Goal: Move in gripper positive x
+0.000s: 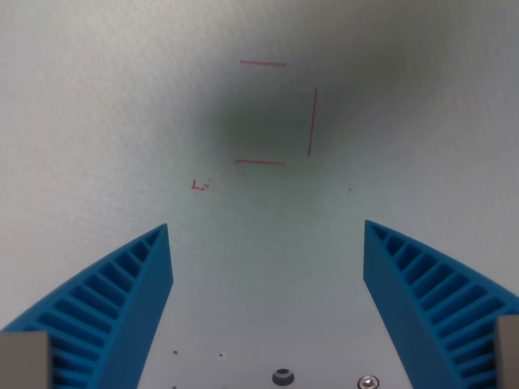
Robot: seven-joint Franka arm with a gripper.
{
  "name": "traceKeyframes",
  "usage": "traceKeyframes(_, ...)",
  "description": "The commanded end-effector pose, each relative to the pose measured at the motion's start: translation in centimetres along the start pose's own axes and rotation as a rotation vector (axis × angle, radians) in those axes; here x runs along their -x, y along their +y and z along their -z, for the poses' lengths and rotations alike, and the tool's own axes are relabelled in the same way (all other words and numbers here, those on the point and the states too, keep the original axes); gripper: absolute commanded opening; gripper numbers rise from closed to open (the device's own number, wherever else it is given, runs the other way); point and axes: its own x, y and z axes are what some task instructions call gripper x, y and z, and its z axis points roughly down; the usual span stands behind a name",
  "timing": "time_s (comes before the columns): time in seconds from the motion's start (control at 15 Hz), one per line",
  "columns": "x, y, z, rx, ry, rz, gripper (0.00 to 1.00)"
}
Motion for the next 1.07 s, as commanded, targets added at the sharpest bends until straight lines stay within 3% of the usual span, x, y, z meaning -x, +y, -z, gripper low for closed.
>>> traceKeyframes(0.07,-0.5,0.0,0.1,0.0,0.002,0.0,1.0)
traceKeyframes(1.07,-8.0,0.0,0.1,0.0,0.002,0.0,1.0)
